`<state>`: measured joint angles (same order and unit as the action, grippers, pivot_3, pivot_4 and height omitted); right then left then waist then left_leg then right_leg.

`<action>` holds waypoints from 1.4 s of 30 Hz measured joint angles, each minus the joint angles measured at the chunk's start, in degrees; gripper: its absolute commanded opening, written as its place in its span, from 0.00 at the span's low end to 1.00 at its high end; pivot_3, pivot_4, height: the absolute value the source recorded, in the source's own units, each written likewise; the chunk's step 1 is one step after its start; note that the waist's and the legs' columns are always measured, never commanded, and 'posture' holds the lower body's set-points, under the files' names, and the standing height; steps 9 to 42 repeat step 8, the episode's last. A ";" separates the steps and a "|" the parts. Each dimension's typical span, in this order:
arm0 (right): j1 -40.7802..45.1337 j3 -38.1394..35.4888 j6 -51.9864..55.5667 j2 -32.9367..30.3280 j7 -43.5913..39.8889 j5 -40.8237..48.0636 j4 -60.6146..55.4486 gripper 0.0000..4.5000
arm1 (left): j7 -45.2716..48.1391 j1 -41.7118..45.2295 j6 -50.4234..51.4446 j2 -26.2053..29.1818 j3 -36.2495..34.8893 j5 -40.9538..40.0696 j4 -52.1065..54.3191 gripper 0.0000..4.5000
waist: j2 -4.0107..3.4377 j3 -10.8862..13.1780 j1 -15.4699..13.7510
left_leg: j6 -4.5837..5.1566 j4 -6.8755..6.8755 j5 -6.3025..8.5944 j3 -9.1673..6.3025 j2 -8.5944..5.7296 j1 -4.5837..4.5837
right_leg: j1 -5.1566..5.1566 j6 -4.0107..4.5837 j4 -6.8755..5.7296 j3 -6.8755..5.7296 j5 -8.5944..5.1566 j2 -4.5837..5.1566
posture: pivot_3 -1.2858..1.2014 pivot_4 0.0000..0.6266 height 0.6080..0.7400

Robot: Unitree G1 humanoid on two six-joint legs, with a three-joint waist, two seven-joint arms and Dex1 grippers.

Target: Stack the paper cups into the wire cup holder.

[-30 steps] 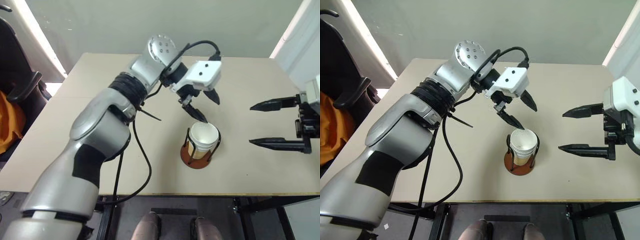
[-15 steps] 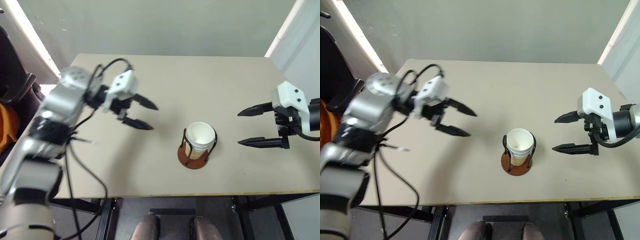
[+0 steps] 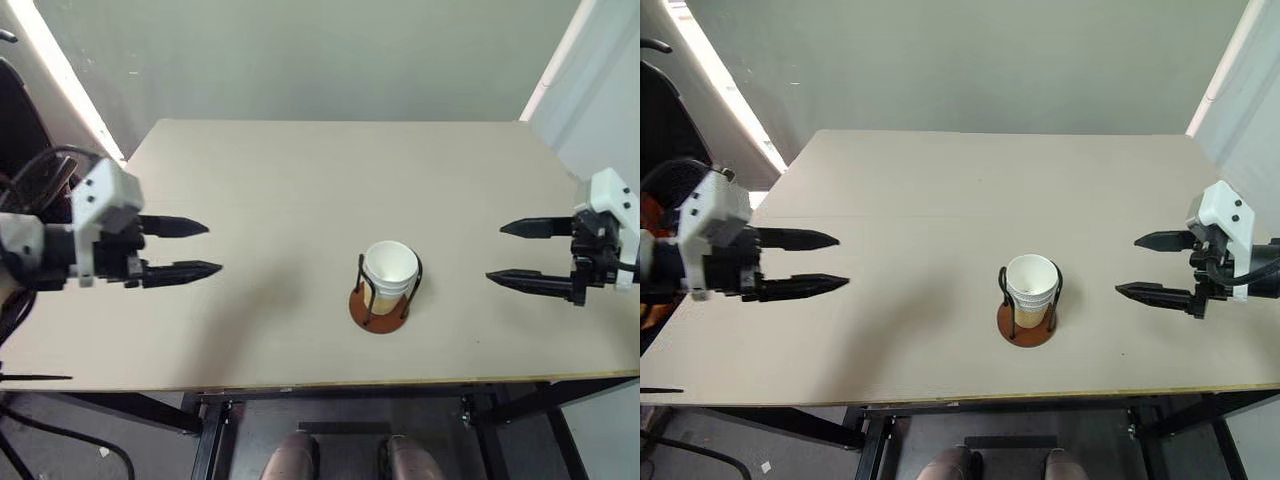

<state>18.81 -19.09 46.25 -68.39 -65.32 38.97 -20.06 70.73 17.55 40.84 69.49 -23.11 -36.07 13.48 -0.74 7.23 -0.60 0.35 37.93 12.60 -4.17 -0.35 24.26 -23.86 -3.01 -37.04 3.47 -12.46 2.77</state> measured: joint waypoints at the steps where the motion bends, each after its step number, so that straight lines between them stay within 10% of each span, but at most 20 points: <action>1: 0.08 0.00 -0.64 -0.84 -0.86 -0.09 0.66 1.00 | 0.80 -0.64 -0.52 0.74 -0.30 0.25 -1.22 0.78 | -0.01 0.00 0.02 | -0.07 -0.04 -0.03 -0.02 0.06 0.01 | -0.06 0.06 -0.01 0.03 0.03 -0.08 | 0.52 0.24 1.00; 42: 5.12 0.38 -5.23 -4.86 -5.00 -2.10 6.42 1.00 | 4.05 -1.69 -3.73 3.06 -0.65 2.54 -6.84 0.78 | 0.07 -0.05 0.10 | -0.47 -0.14 0.16 -0.19 0.31 0.18 | -0.40 0.46 -0.03 0.02 -0.01 -0.41 | 0.52 0.24 1.00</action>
